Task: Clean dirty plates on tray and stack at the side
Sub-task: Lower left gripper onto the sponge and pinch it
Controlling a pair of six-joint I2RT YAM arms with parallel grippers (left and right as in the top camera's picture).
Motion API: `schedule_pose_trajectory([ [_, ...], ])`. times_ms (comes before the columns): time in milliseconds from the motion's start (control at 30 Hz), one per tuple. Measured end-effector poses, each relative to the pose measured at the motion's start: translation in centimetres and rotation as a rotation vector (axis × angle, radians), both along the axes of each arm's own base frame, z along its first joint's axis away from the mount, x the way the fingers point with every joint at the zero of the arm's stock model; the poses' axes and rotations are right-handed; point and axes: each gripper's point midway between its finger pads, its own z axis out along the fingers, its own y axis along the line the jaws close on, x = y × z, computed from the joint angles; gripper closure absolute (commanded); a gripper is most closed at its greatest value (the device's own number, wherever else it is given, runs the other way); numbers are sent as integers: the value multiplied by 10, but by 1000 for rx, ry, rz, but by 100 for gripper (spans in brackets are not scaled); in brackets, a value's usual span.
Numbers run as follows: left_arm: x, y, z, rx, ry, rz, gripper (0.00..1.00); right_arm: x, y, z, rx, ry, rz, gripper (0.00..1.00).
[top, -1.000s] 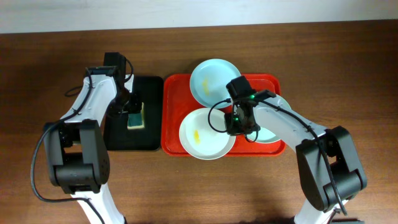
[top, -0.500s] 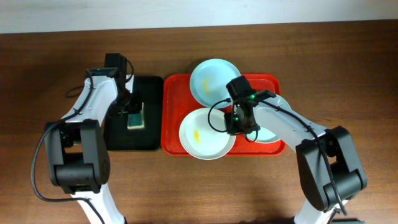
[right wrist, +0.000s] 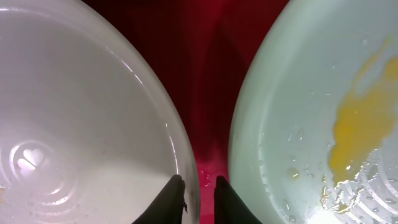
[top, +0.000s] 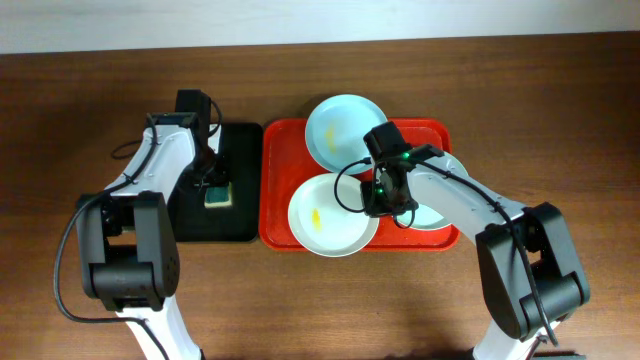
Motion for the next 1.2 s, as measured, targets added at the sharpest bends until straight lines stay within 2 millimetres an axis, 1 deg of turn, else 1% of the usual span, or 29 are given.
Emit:
schedule_pose_trajectory([
  [233, -2, 0, -2, 0, 6, 0, 70, 0, 0, 0, 0, 0, 0, 81],
  [500, -5, 0, -8, 0, 9, 0, 69, 0, 0, 0, 0, 0, 0, 81],
  [533, -5, 0, -9, 0, 9, 0, 71, 0, 0, 0, 0, -1, 0, 81],
  [733, -7, 0, -11, 1, 13, -5, 98, 0, 0, 0, 0, 0, 0, 81],
  [767, -8, 0, -11, 1, 14, -5, 100, 0, 0, 0, 0, -1, -1, 81],
  [1133, -7, 0, -12, 1, 11, -4, 100, 1, 0, 0, 1, -3, 0, 81],
  [1167, -7, 0, -12, 1, 10, -4, 100, 1, 0, 0, 1, -3, -1, 80],
  [1200, -7, 0, -12, 1, 10, -4, 100, 1, 0, 0, 1, -3, 0, 76],
])
